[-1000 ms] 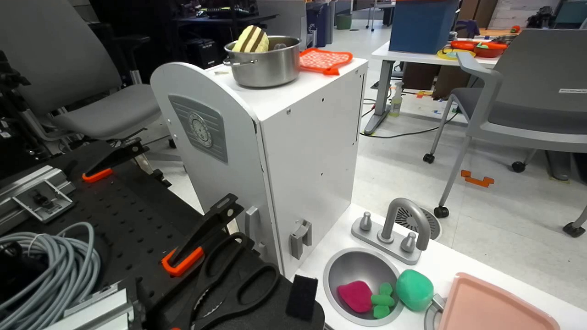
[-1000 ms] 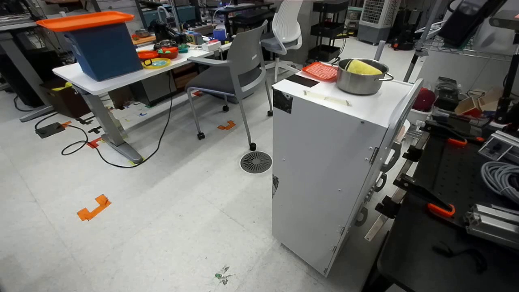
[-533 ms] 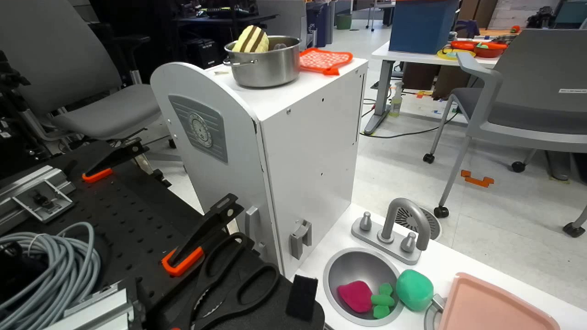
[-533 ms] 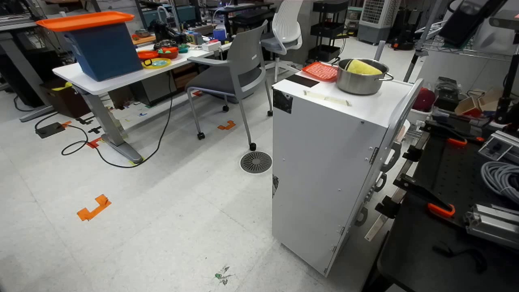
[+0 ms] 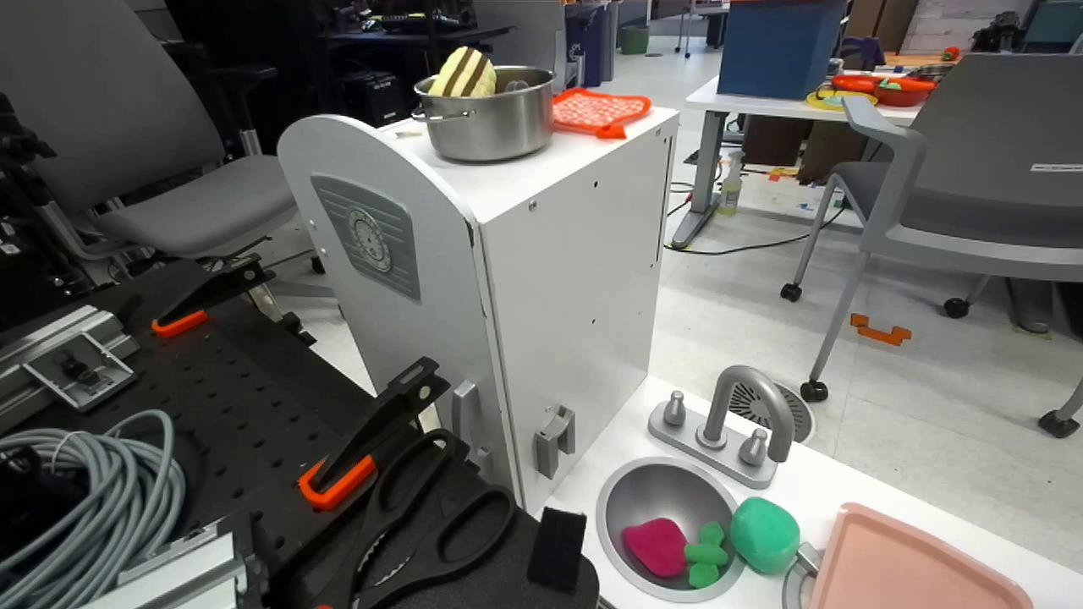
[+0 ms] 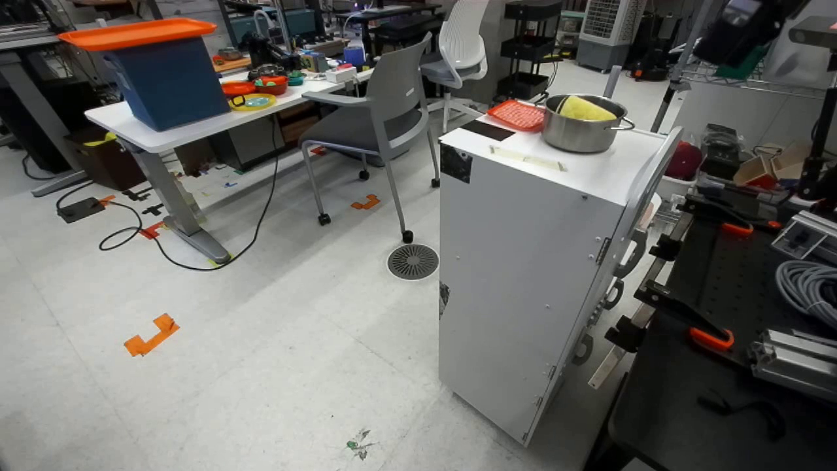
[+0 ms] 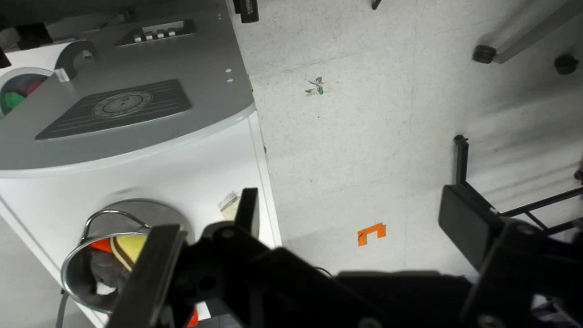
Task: Remove the yellow sponge from the pot
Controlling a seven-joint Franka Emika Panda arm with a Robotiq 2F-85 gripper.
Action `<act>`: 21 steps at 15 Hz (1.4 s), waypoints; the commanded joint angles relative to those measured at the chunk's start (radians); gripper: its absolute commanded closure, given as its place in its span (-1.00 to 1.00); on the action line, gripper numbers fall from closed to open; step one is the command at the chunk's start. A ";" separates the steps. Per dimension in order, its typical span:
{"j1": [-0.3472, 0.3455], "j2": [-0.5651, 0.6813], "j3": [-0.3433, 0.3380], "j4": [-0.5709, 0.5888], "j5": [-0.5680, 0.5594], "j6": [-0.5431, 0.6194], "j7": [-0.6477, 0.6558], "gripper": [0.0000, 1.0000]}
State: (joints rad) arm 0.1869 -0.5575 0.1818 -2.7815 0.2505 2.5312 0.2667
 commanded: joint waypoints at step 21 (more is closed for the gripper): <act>-0.214 -0.101 -0.199 0.026 -0.048 -0.401 -0.031 -1.00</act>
State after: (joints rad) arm 0.0304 -0.7401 -0.0288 -2.7741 0.2402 2.2086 0.2288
